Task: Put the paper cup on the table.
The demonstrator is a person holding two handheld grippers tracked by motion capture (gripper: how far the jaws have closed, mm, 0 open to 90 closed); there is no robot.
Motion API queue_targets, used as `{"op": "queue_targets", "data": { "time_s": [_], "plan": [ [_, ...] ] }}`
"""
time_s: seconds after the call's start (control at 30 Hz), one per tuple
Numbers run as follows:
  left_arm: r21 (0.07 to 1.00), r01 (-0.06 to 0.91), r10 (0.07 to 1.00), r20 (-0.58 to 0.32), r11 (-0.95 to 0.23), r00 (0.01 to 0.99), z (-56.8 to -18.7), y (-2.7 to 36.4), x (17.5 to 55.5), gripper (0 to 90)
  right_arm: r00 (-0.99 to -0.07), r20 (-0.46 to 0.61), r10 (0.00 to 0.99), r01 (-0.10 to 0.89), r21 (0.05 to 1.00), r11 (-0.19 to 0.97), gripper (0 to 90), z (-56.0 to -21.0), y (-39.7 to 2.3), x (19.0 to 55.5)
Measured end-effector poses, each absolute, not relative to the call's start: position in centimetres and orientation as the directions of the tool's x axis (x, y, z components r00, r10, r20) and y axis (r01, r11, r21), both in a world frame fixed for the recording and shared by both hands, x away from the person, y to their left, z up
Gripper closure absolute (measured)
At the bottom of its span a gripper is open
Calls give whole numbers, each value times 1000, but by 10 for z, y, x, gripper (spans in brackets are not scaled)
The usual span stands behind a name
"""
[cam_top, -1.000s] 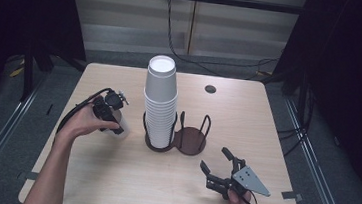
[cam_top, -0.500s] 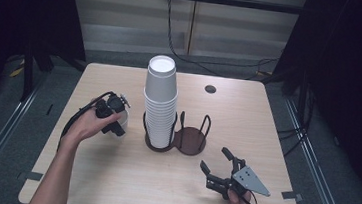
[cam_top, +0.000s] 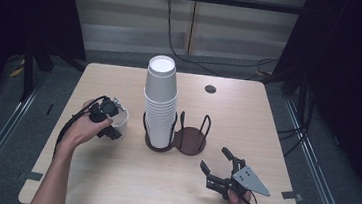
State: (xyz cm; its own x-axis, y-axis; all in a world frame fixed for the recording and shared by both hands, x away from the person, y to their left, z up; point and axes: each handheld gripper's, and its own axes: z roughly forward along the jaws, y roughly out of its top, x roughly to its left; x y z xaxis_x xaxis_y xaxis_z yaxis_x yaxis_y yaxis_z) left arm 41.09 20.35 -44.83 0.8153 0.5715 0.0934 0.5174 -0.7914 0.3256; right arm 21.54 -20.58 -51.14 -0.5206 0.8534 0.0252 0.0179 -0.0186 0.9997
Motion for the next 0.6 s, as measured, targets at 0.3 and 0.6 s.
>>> {"op": "queue_targets", "data": {
  "time_s": [0.3,0.6],
  "plan": [
    [401,530,594,44,-747,803,-446,223,398,164,-520,25,854,18,1000,-19,133,-511,-206,215],
    [513,505,614,54,-694,788,-427,243,383,164,-521,26,853,18,1000,-19,133,-511,-206,215]
  ]
}}
